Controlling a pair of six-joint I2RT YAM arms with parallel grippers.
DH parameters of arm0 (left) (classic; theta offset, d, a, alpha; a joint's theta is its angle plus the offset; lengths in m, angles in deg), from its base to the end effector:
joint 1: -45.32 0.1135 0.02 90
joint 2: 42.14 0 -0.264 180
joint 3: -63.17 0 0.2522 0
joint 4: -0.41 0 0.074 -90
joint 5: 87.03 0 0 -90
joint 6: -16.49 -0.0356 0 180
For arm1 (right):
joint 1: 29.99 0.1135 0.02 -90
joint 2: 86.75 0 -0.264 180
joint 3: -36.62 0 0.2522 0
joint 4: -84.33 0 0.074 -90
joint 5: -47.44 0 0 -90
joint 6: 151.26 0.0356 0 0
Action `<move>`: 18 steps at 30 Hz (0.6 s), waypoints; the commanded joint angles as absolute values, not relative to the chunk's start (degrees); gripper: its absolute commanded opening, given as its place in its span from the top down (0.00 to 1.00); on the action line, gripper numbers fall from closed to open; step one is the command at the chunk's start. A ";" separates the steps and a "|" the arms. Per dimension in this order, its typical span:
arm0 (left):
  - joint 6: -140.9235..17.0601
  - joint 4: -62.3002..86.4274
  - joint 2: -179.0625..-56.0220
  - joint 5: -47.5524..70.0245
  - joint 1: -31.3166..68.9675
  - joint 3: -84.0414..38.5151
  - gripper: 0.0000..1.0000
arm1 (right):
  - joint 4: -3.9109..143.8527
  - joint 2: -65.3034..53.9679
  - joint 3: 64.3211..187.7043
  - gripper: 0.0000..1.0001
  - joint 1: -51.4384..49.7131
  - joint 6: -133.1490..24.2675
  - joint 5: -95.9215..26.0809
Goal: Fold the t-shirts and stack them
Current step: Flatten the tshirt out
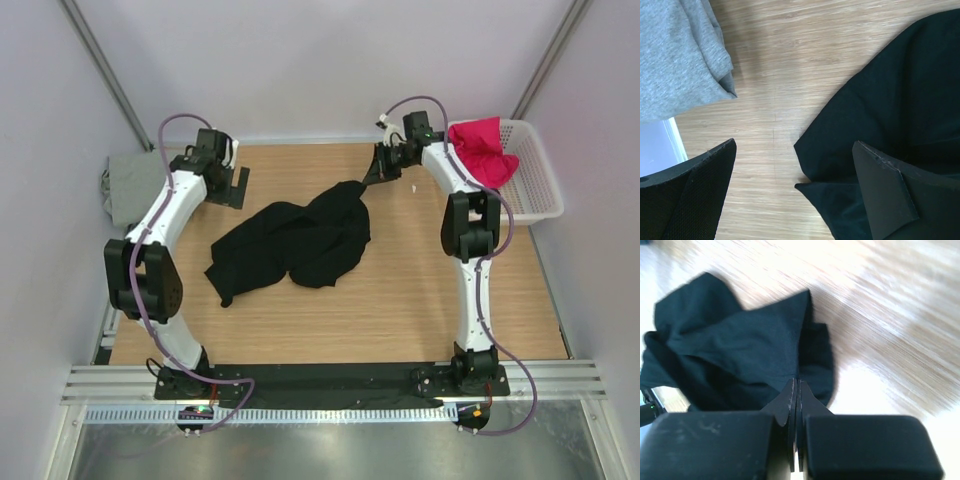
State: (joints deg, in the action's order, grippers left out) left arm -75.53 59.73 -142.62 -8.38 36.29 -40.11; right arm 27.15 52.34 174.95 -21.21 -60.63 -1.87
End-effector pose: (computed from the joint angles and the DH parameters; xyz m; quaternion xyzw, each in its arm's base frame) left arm 0.3764 -0.0527 0.2946 0.0634 0.9512 0.0770 0.2919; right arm 0.5156 0.1031 0.1974 -0.1598 0.8921 0.3543 0.2306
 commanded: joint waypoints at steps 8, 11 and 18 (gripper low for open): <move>-76.50 58.81 -146.55 -12.68 36.27 -37.69 0.01 | 28.55 40.87 180.19 0.99 -21.38 -62.48 -2.83; -77.29 59.95 -148.13 -10.22 36.62 -37.43 0.05 | 28.99 39.29 181.77 0.99 -21.29 -61.87 -3.10; -75.80 62.50 -153.05 -5.82 38.20 -36.29 0.13 | 30.58 36.92 182.65 0.99 -21.11 -59.93 -2.48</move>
